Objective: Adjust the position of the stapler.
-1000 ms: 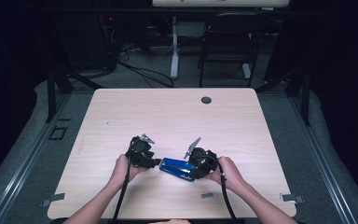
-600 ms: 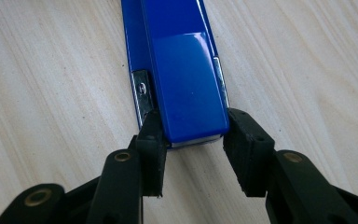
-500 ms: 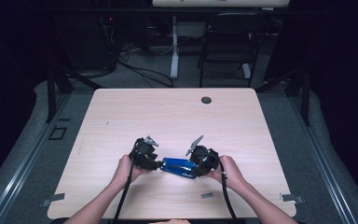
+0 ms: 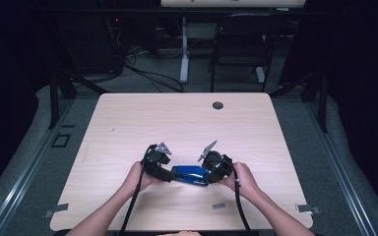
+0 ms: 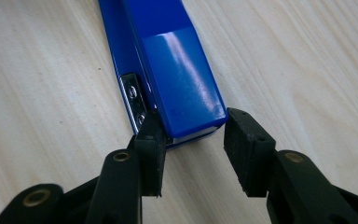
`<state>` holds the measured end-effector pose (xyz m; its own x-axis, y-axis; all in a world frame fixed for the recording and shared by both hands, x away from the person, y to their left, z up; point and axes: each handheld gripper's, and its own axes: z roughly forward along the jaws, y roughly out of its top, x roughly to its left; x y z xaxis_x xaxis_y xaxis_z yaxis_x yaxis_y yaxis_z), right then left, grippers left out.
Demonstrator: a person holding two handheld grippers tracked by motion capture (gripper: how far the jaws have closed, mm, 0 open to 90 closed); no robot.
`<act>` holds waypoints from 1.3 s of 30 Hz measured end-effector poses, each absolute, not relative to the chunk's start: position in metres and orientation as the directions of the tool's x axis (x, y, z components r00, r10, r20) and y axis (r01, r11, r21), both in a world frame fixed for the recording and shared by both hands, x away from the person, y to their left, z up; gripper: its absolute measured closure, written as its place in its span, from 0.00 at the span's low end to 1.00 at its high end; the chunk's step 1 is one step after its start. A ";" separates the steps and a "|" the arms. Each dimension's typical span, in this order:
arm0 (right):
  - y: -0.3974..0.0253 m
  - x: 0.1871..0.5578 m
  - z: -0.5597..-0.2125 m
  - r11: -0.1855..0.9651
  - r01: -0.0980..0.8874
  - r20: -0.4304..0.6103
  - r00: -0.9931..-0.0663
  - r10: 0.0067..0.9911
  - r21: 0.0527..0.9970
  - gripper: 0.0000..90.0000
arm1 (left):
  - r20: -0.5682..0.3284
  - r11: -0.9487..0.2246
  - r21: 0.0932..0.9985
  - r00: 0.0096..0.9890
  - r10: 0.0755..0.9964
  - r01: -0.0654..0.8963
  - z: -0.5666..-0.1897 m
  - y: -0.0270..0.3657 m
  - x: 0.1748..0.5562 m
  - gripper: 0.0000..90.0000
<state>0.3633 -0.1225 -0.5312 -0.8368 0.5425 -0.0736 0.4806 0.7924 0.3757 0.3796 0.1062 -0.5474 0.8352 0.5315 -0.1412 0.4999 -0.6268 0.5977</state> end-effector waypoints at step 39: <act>-0.138 0.372 -0.535 0.763 0.496 0.071 -0.853 0.517 0.415 0.71 | -0.129 -0.700 0.571 0.889 0.439 0.428 -0.555 0.077 0.367 0.60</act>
